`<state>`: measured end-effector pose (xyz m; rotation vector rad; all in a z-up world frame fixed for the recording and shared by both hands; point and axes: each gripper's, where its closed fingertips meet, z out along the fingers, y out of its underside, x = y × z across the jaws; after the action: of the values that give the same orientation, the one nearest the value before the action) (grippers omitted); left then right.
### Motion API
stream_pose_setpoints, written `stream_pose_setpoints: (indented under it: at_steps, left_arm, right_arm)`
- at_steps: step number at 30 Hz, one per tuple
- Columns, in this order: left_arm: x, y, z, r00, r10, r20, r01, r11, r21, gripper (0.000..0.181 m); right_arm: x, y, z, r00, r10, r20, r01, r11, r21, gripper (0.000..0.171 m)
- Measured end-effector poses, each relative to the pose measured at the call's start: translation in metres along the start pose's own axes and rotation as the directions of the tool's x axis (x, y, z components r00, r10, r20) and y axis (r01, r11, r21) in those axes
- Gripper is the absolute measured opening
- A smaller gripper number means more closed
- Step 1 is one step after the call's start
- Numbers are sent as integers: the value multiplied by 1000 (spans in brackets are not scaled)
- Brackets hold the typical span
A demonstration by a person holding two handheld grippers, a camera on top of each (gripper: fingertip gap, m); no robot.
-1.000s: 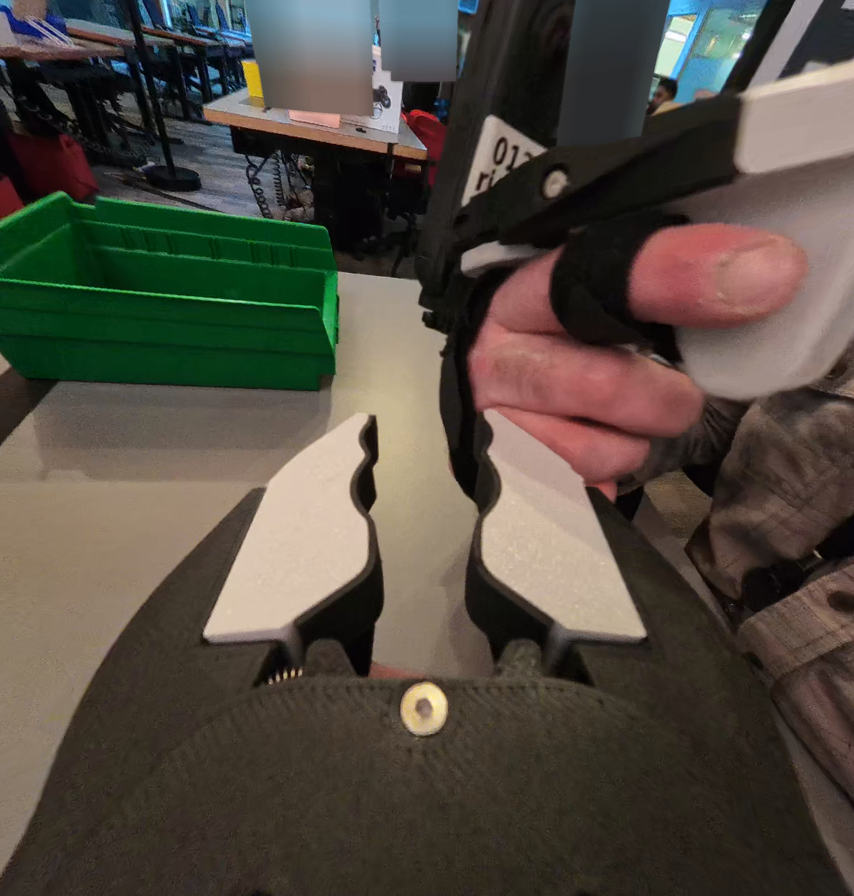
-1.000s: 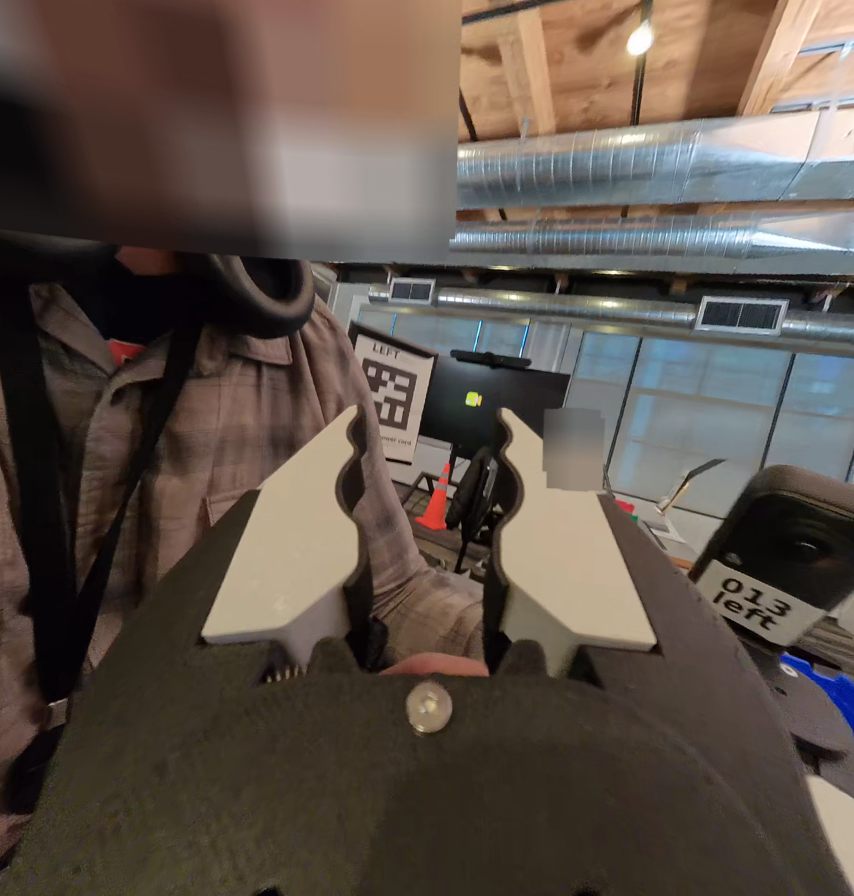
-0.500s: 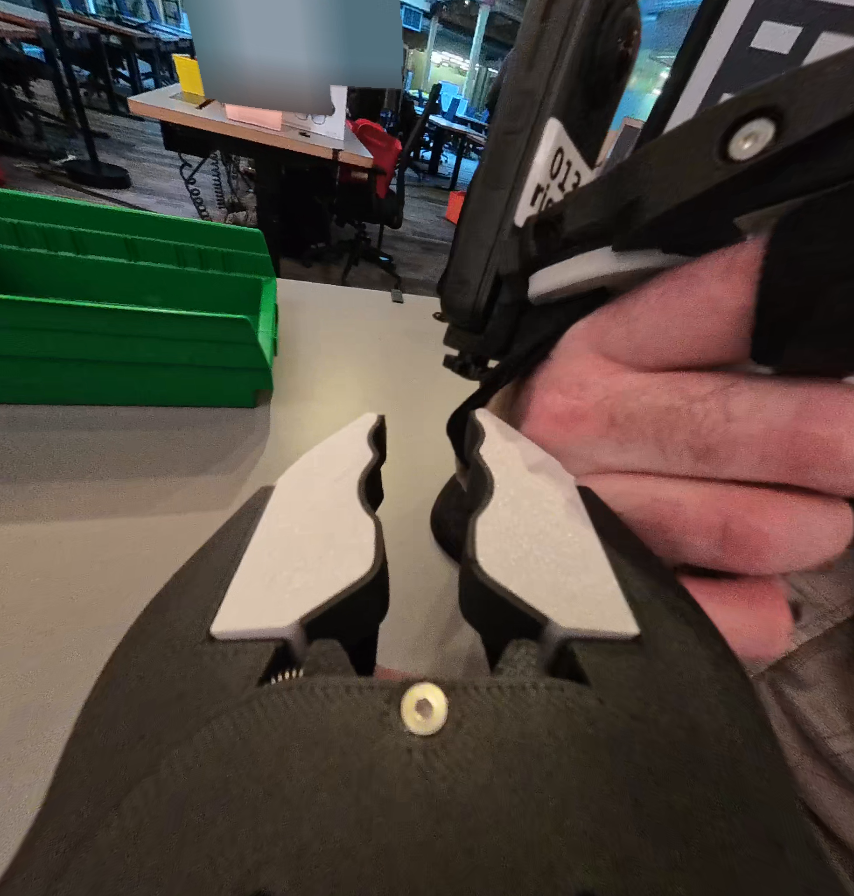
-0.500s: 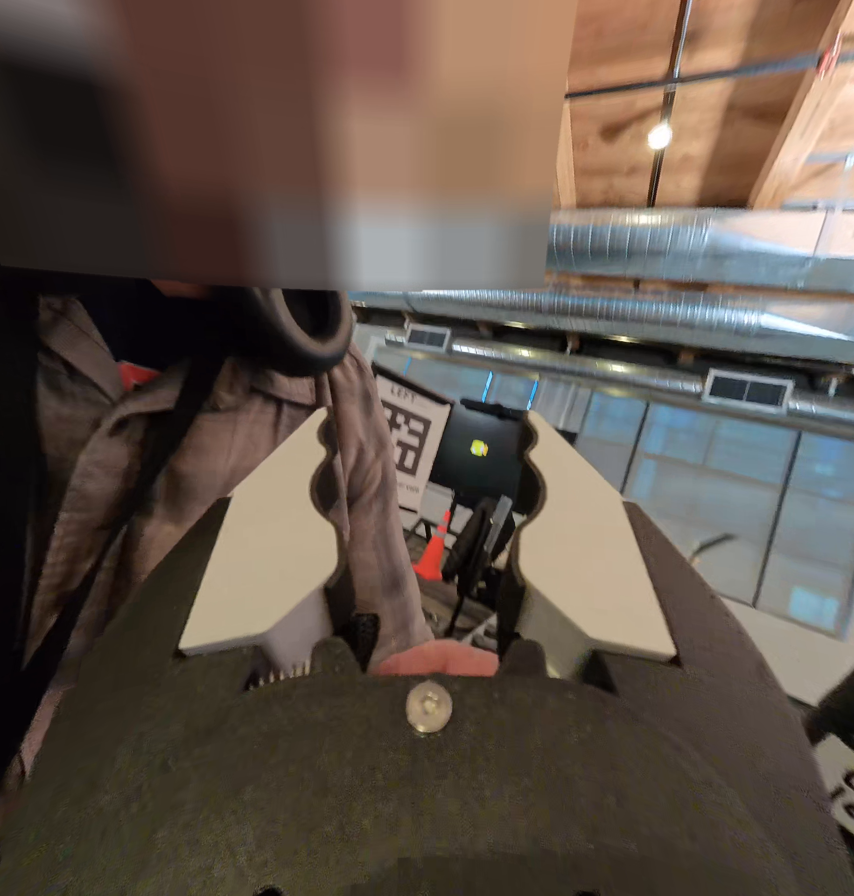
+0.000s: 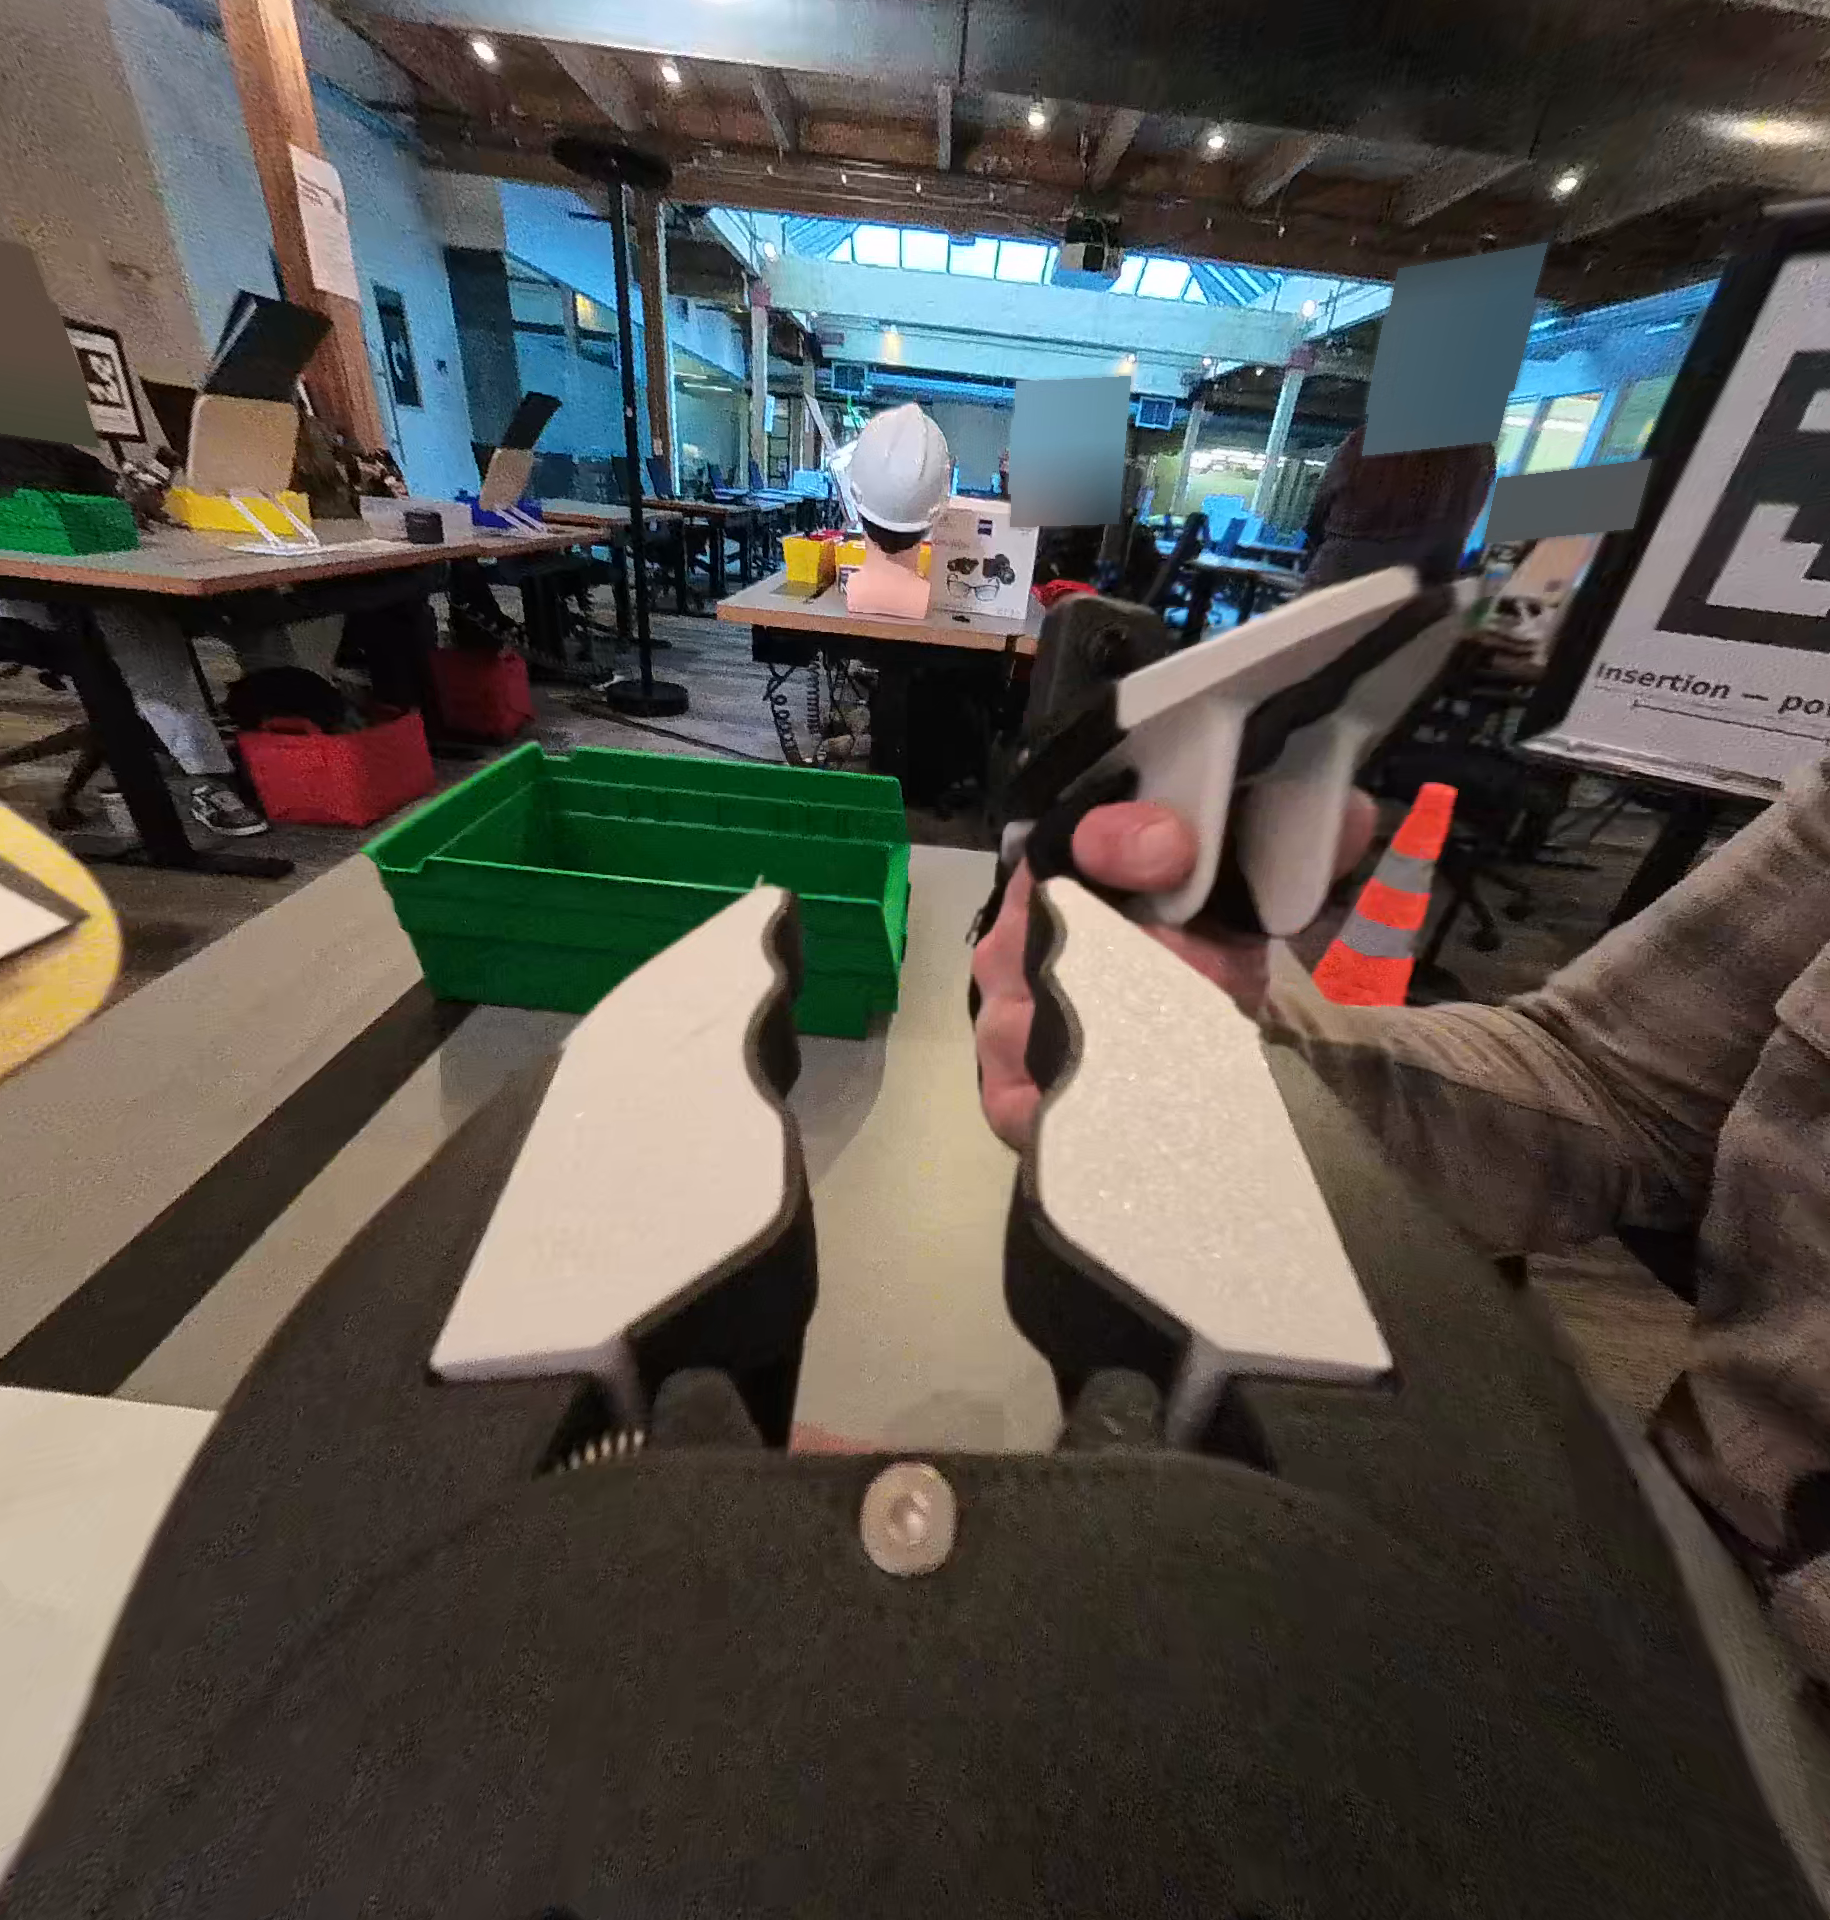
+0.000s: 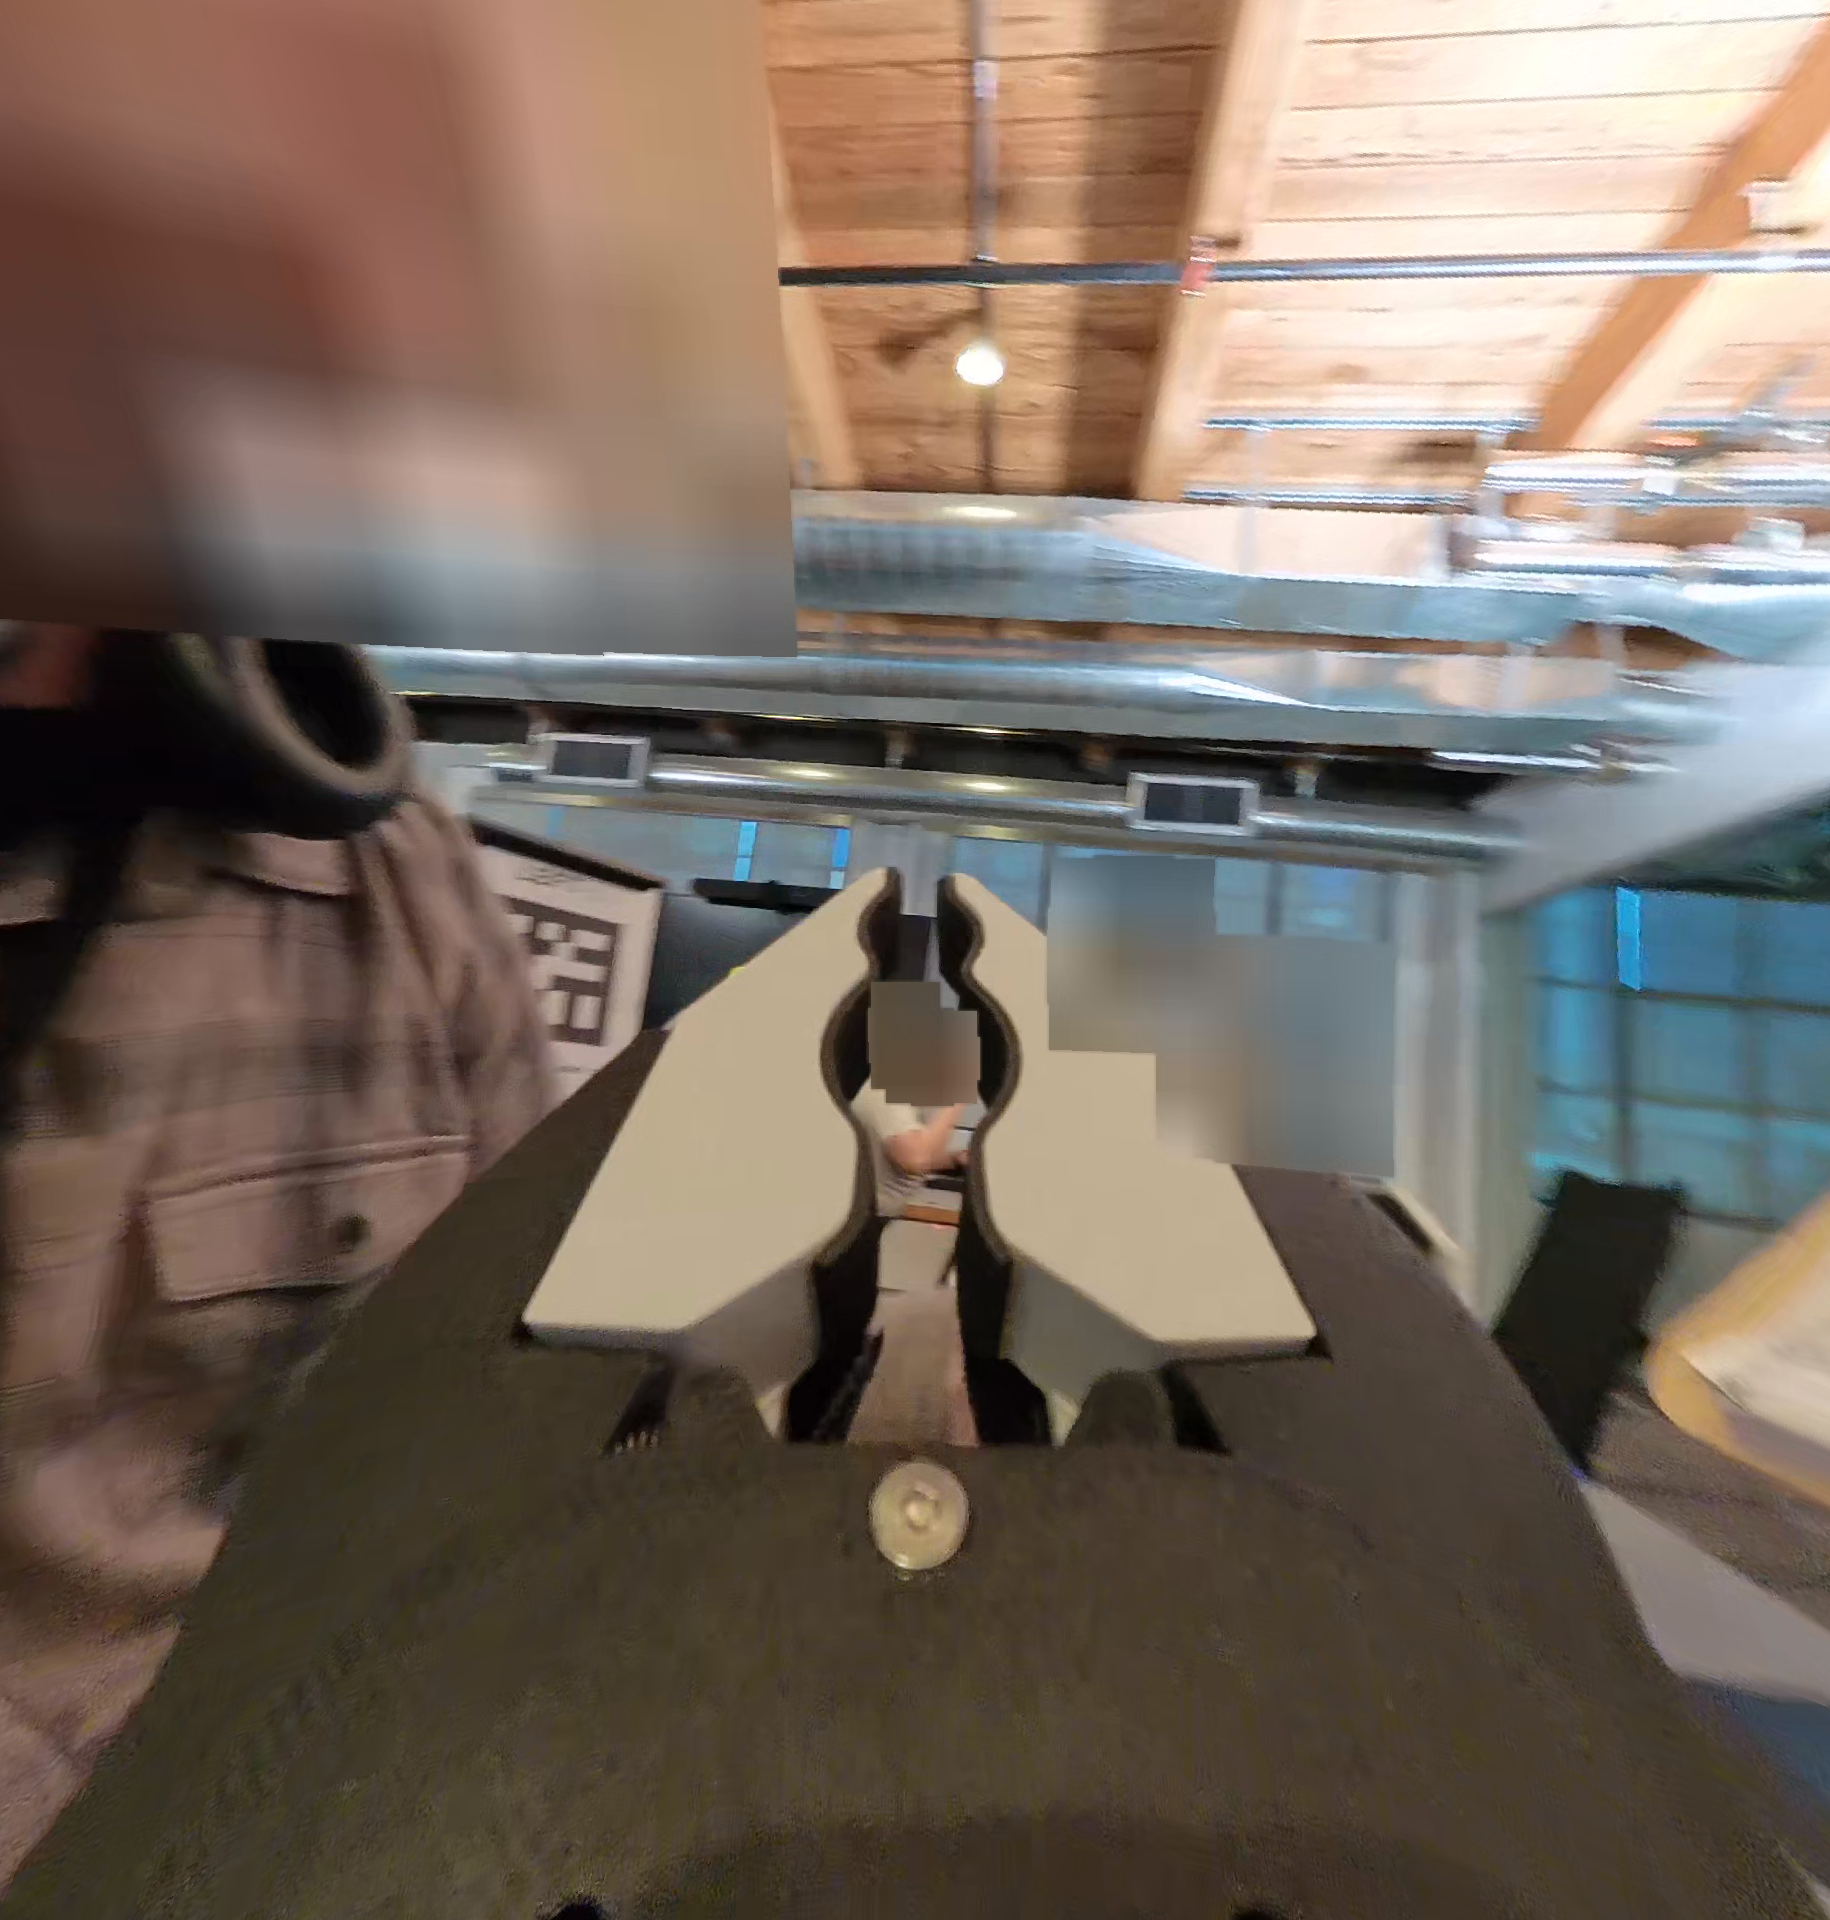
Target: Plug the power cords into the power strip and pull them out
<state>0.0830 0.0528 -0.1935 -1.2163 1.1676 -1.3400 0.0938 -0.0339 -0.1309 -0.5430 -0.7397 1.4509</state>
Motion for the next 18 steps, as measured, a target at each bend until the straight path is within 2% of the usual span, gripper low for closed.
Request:
stream_pose_setpoints:
  at_steps: [2,4,7,8,11,14,16,18]
  left_arm:
    - [-5,-5,-8,998,45,38,-46,999,3,24]
    - [-8,-10,-15,994,86,67,-86,996,3,7]
    - [-10,-18,-21,988,117,100,-119,993,15,3]
    - [-11,-23,-24,986,122,118,-126,992,30,9]
    - [-14,-32,-29,976,142,167,-149,988,29,56]
    - [-13,-37,-31,959,191,208,-193,981,-10,89]
    - [-12,-42,-33,955,199,222,-200,980,-17,101]
    - [-11,-48,-37,953,199,230,-204,979,1,101]
  right_arm:
    - [33,18,-13,987,0,-163,-10,998,-61,0]
    - [57,44,-25,955,-66,-291,8,980,-197,0]
    - [82,77,-43,901,-185,-393,22,923,-384,1]
    - [88,87,-49,887,-213,-410,17,902,-432,0]
    - [98,112,-62,863,-278,-423,7,841,-540,1]
    - [106,127,-71,844,-308,-439,-7,812,-584,5]
    - [109,131,-74,839,-322,-439,-1,806,-592,6]
    - [113,134,-79,827,-362,-430,17,781,-624,9]
